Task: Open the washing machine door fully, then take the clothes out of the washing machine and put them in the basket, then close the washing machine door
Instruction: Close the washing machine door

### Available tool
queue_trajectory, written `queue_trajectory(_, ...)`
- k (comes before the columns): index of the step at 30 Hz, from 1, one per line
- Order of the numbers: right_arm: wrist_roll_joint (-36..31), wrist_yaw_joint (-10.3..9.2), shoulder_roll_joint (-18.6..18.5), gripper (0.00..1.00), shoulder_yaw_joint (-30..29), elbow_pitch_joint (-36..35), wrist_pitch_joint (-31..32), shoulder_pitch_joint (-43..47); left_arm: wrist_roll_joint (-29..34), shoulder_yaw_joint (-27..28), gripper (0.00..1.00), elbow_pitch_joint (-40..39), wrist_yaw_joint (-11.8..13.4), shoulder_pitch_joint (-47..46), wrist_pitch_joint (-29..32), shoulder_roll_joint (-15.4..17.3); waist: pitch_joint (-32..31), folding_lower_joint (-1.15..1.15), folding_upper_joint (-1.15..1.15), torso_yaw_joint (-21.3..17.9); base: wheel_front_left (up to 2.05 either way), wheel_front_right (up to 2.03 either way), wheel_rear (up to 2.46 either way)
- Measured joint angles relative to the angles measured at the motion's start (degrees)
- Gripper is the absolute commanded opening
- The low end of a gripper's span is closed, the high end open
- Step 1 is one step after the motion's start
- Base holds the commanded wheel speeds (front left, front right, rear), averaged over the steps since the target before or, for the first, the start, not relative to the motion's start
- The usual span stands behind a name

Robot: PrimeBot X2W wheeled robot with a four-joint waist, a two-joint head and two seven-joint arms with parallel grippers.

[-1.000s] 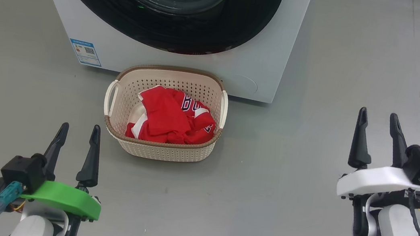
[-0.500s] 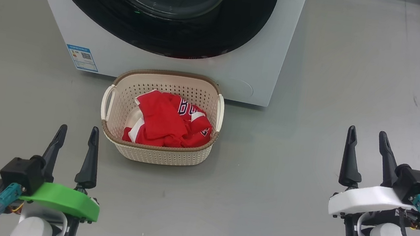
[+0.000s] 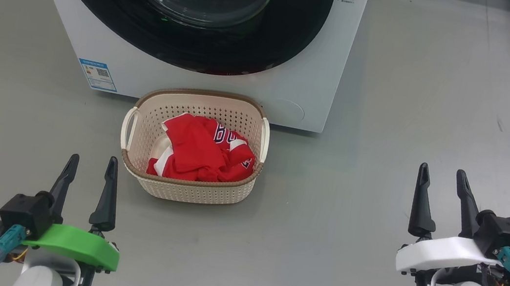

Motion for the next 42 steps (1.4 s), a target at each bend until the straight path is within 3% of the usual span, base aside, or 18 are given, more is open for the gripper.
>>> queue_trajectory(42, -0.65, -0.49, 0.36, 1.0, -0.15, -1.94, 0.0, 2.02, -0.76, -0.21, 1.0, -0.75, -0.05, 0.55, 0.0, 0.0, -0.28, 0.0, 0.0, 0.11, 0.0, 0.0, 0.0)
